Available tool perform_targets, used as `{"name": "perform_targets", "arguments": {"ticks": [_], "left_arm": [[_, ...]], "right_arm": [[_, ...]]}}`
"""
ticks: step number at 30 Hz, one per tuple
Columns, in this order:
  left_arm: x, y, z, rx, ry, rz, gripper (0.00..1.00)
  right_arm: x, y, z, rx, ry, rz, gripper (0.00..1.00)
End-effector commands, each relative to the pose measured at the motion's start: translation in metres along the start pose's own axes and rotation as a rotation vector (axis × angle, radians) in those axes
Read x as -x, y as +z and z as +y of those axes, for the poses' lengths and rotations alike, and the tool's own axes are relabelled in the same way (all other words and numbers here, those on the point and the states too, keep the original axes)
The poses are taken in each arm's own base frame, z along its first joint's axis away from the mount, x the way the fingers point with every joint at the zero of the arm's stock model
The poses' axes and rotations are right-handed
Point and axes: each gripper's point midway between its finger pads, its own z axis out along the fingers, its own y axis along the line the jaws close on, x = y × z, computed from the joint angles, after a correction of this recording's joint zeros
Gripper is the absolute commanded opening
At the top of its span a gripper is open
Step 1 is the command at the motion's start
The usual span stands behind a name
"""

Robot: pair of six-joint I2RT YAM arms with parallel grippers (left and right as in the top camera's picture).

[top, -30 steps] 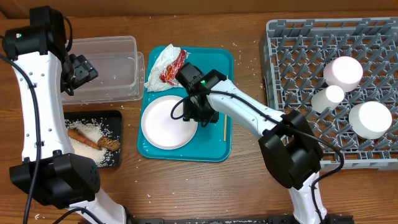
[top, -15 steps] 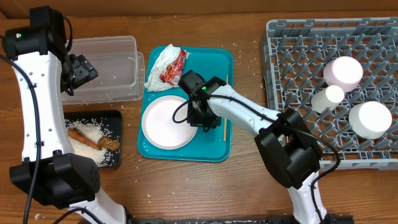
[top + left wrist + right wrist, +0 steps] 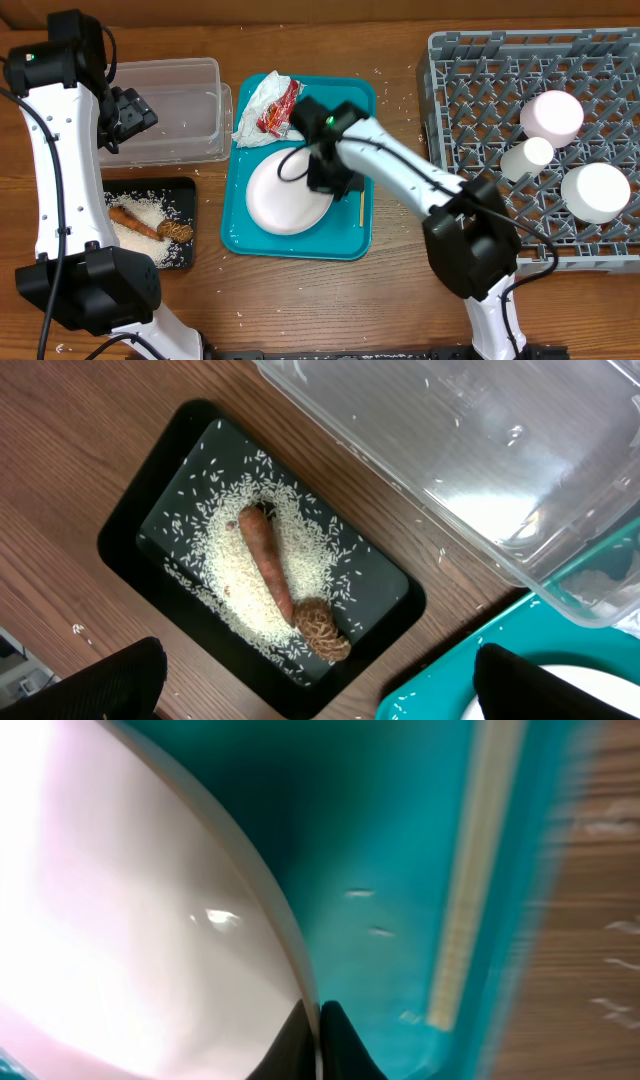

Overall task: Sort waste into correct bins and load items into the dishwasher
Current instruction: 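Grasp the white plate edge with the right gripper, then lift the white plate and stand it upright in the rack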

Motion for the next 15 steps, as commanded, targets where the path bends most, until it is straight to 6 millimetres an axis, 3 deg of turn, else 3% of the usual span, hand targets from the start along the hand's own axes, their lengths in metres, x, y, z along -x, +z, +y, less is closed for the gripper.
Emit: {"name": "perform_targets", "arguments": {"ticks": [1,4,9,12,15], "left_arm": [[0.002,-0.011,-0.004,-0.02,0.009,-0.031,1.0],[0.001,-0.011,-0.004,-0.02,0.009,-0.031,1.0],[0.002,-0.011,-0.004,-0.02,0.009,-0.031,1.0],[0.001,-0.011,-0.004,-0.02,0.009,-0.031,1.0],[0.001,-0.011,-0.004,-0.02,0.009,-0.031,1.0]], "right_arm": [[0.05,-0.073,-0.039,-0.027,0.099,-0.21,0.04],[0.075,-0.124,-0.082,-0.065,0.18,-0.329,0.04],[0.112,-0.208,-0.183,-0.197,0.351,-0.588,0.04],[0.125,-0.238,-0.238,-0.302,0.424,-0.695,0.04],[0.135,-0.248,-0.281,-0.383,0.488,-0.738,0.04]]}}
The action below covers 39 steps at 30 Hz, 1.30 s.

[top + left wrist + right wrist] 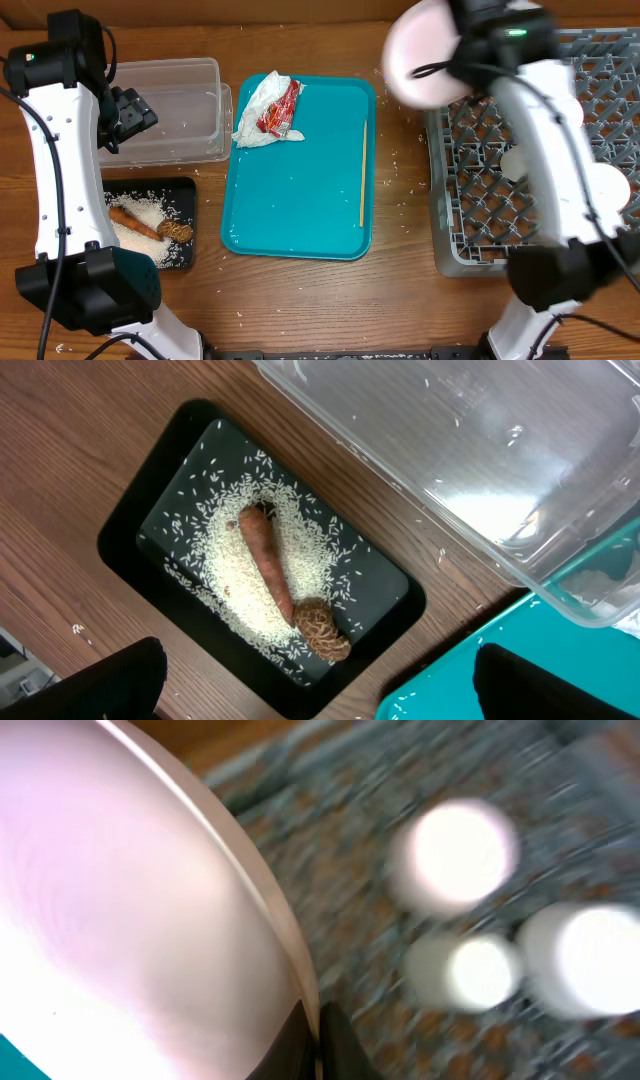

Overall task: Sort waste into correct bins and load items into the dishwasher
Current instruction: 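Lift the white plate and stand it upright in the rack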

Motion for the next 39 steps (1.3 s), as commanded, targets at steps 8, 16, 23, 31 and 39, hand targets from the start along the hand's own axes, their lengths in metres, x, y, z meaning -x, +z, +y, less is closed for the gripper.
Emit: {"name": "perform_targets", "arguments": {"ticks": [8,16,23,31,39], "left_arm": [[0.001,-0.011,-0.004,-0.021,0.009,-0.03,1.0],[0.001,-0.011,-0.004,-0.021,0.009,-0.031,1.0],[0.001,-0.011,-0.004,-0.021,0.009,-0.031,1.0],[0.001,-0.011,-0.004,-0.021,0.009,-0.031,1.0],[0.001,-0.011,-0.004,-0.021,0.009,-0.03,1.0]], "right_arm": [[0.053,0.054,-0.063,-0.241,0.015,-0.137,0.04],[0.049,0.087,-0.069,-0.414,-0.033,-0.178,0.04],[0.036,0.099,-0.056,-0.409,-0.073,-0.153,0.04],[0.023,0.104,-0.033,-0.381,-0.115,-0.143,0.04],[0.014,0.114,-0.038,-0.418,-0.137,-0.138,0.04]]}}
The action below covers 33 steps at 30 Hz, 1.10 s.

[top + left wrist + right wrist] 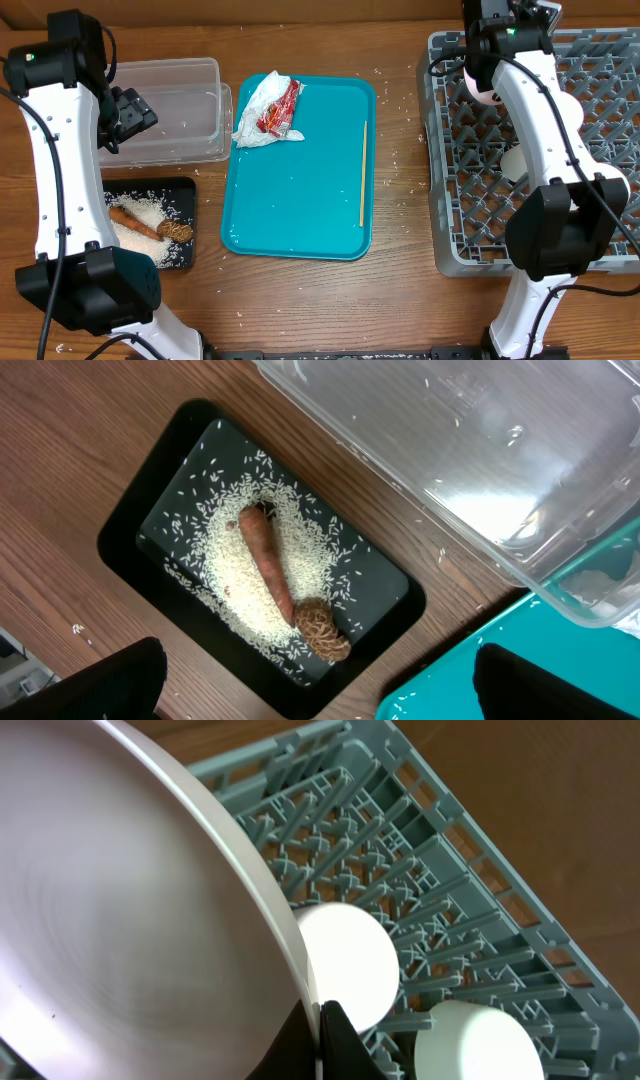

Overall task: Sort waste into correct bins and load items into the dishwasher
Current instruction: 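Lift the white plate and stand it upright in the rack, then move the right gripper to the chopstick on the teal tray and grasp it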

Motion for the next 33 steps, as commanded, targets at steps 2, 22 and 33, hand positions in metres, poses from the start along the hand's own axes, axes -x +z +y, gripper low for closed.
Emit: {"name": "perform_targets", "arguments": {"ticks": [2,22,33], "left_arm": [[0.002,-0.011,-0.004,-0.02,0.009,-0.031,1.0],[0.002,-0.011,-0.004,-0.02,0.009,-0.031,1.0],[0.002,-0.011,-0.004,-0.02,0.009,-0.031,1.0]], "right_arm": [[-0.002,0.004,-0.004,-0.057,-0.013,-0.021,0.04],[-0.019,-0.111,0.036,0.385,0.019,0.037,1.0],[-0.066,-0.237,0.084,1.025,-0.071,0.284,1.0]]}}
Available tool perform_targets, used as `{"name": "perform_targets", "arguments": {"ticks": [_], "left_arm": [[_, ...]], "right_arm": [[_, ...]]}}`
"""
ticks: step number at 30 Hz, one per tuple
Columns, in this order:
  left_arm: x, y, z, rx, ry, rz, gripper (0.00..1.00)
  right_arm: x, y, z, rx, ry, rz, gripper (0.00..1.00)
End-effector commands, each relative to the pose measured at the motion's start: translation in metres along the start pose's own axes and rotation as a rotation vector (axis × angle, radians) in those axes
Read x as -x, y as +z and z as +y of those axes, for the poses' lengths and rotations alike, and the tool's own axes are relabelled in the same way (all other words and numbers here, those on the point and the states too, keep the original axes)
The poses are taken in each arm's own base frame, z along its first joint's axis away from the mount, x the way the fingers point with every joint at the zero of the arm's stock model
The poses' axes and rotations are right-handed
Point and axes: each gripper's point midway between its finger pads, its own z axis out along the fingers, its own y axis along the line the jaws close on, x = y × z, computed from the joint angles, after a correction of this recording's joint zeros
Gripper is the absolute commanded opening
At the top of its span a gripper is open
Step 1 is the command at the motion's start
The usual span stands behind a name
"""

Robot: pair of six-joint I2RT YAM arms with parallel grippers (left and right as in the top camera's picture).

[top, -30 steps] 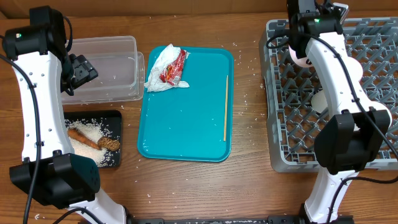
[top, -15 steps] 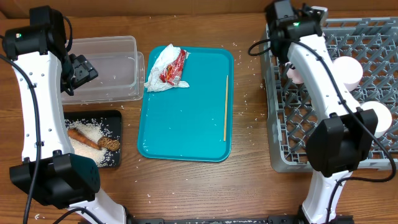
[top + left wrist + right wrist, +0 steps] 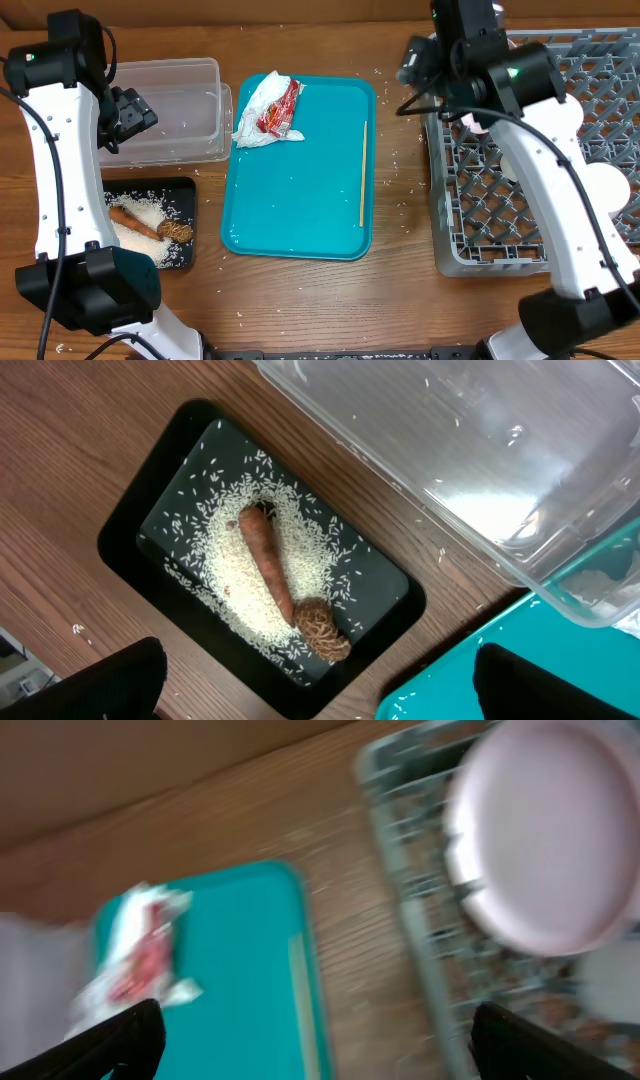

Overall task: Sort waste into correct bins and load items into the dishwasher
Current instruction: 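Move the right gripper to the chopstick on the teal tray and grasp it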

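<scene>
A pale pink plate [image 3: 545, 850] stands on edge in the grey dish rack [image 3: 480, 220], at its far left. My right gripper [image 3: 320, 1050] hangs open and empty over the table between the rack and the teal tray [image 3: 300, 190]. On the tray lie a crumpled red-and-white wrapper [image 3: 268, 108] and a chopstick [image 3: 362, 175]. My left gripper [image 3: 320, 690] is open and empty, high over the black tray [image 3: 130, 500] of rice, which also holds a brown stick of food [image 3: 265, 560] and a brown lump.
An empty clear plastic bin [image 3: 170, 110] stands at the back left, beside the teal tray. White cups [image 3: 600, 188] sit in the rack's right half. Loose rice grains dot the wood around the tray and rack.
The right gripper has let go of the plate, which now stands in the rack. It is open and has moved left, off the rack. The left arm is unchanged.
The right gripper was shut on the plate's rim in the teal tray. Then it held the plate in the air near the rack's corner, then over the rack's far left. Now the plate stands there and the gripper is open. The left arm has stayed still.
</scene>
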Motion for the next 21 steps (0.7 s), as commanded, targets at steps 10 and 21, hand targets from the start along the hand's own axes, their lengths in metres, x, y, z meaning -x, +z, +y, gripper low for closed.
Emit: {"name": "perform_targets", "arguments": {"ticks": [10,21], "left_arm": [[0.001,-0.011,-0.004,-0.021,0.009,-0.031,1.0],[0.001,-0.011,-0.004,-0.021,0.009,-0.031,1.0]], "right_arm": [[-0.136,0.1,0.037,0.037,-0.069,0.415,0.64],[-0.216,0.165,0.05,-0.028,-0.18,0.551,0.48]]}}
